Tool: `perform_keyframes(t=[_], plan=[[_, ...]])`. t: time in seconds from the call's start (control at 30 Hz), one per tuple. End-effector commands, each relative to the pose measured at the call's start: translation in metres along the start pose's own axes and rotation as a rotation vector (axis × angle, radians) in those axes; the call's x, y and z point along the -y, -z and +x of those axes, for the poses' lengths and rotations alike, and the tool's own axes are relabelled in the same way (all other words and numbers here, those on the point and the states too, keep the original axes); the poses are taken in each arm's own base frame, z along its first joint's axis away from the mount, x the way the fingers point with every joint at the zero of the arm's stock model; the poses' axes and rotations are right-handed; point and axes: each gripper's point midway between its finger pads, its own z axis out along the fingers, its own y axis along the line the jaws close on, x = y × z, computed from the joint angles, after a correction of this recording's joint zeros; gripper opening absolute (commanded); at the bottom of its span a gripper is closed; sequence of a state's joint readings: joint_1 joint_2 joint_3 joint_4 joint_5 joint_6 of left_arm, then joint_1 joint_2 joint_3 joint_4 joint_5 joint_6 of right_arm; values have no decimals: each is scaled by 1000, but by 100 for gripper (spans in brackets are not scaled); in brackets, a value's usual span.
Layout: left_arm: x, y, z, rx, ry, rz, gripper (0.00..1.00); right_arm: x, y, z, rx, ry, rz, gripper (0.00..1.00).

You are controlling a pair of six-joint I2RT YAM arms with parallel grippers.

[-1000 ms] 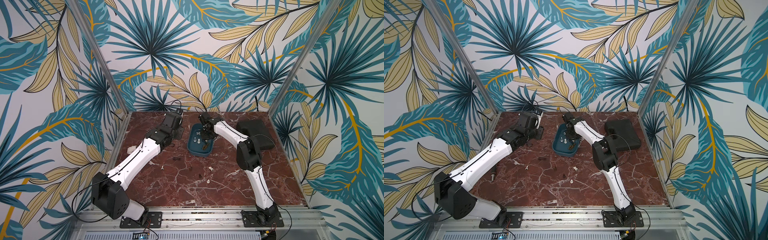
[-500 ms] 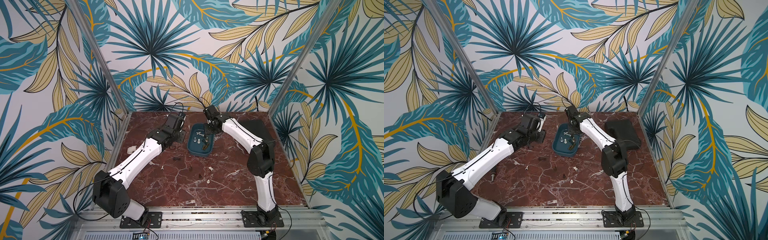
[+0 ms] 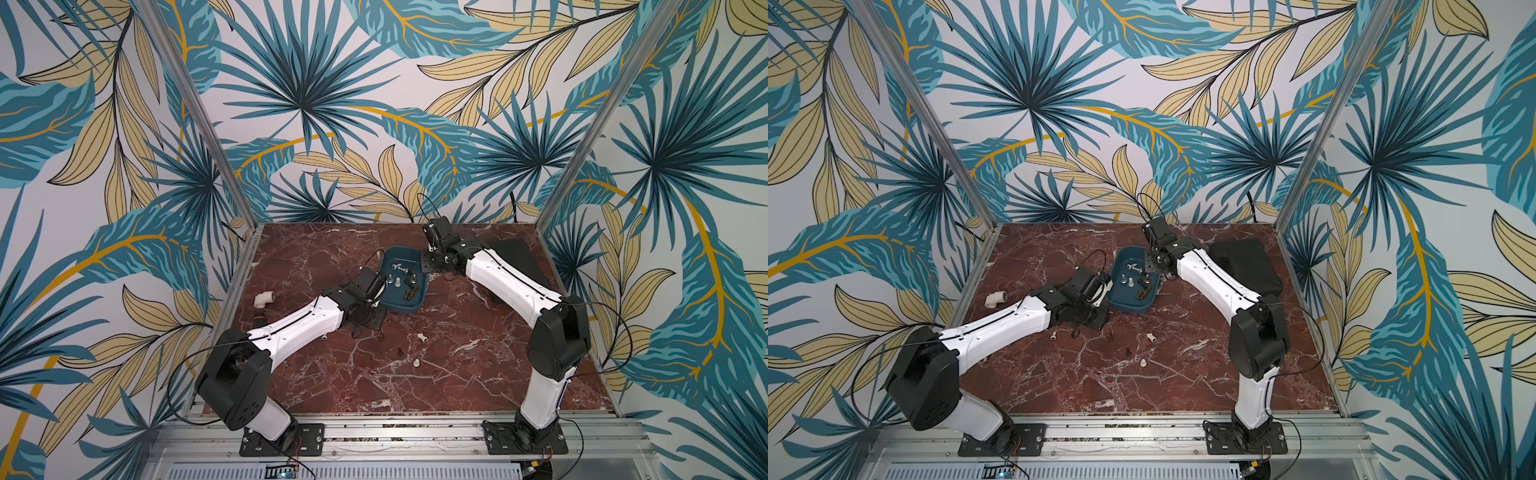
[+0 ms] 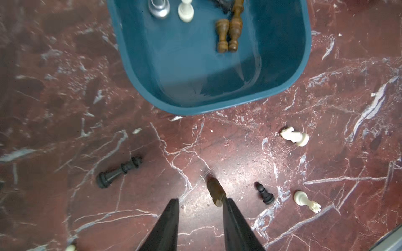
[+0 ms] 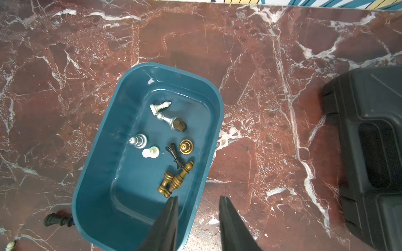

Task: Put the chess pieces into the storage box
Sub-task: Pick up the chess piece at the center of the board.

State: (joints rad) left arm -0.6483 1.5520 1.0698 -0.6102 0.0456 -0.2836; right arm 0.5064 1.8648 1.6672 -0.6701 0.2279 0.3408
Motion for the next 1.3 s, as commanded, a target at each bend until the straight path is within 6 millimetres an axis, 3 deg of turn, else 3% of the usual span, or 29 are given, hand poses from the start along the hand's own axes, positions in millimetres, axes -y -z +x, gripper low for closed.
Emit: perform_keyframes(t=[0.0,0.3,0.6,0.77,1.0,1.27], plan=[[10,-13,3,-22,26,39,36,-2,5,-4,34,-19,-10,37],[6,-38,22,-118,-6,-3,33,8,18,-8,69,-9,24,37],[11,-48,30,-175,-28,-2,27,5,9,-4,46,-4,18,37],[10,-44,28,-177,-38,-21,30,3,9,-5,46,-4,8,37],[13,-23,30,-156,-58,-4,34,2,7,-4,39,-3,7,37],[11,-35,50,-214,-54,-8,35,-2,5,-5,33,-6,-12,37]])
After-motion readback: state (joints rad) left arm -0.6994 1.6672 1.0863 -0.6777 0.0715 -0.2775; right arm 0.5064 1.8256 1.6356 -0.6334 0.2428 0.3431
